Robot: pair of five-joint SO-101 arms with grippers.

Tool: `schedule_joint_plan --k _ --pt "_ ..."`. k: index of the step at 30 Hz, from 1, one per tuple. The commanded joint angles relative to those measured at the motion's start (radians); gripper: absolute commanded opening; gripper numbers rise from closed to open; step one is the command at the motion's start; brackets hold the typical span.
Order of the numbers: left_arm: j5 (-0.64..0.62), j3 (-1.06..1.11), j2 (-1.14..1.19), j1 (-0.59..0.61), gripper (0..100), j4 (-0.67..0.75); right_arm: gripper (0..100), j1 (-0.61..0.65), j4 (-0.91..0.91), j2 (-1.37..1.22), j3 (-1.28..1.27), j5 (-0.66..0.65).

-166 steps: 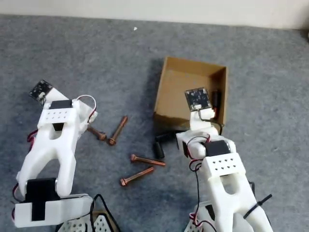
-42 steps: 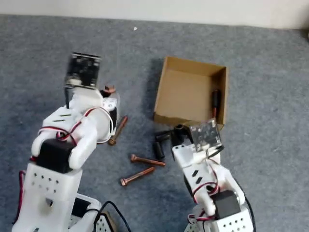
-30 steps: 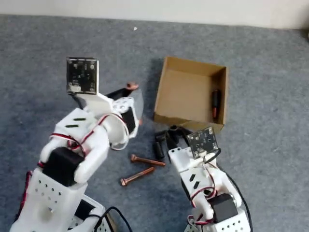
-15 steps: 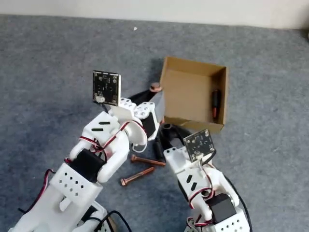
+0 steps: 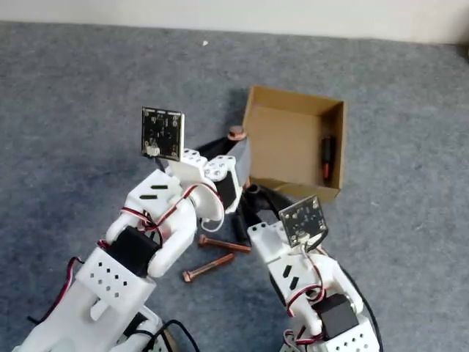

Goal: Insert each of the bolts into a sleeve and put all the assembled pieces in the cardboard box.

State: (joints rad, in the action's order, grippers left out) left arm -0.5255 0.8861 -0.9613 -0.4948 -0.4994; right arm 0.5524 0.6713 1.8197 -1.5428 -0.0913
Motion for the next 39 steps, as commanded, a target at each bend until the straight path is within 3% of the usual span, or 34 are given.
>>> schedule_joint_plan --k 1,15,21,39 --pt "-0.006 0.010 -0.019 -0.050 1 0.041 0.6 0.013 -0.039 0.016 0.008 -0.008" --pt "0.121 0.087 -0.018 -0.096 1 0.075 0.6 0.018 -0.039 0.016 0.008 -0.057" --pt "0.121 0.151 -0.022 -0.096 1 0.166 0.6 0.016 -0.039 0.018 0.008 -0.057" --pt "0.120 0.203 -0.022 -0.105 1 0.166 0.6 -0.073 -0.051 0.018 0.016 -0.049"
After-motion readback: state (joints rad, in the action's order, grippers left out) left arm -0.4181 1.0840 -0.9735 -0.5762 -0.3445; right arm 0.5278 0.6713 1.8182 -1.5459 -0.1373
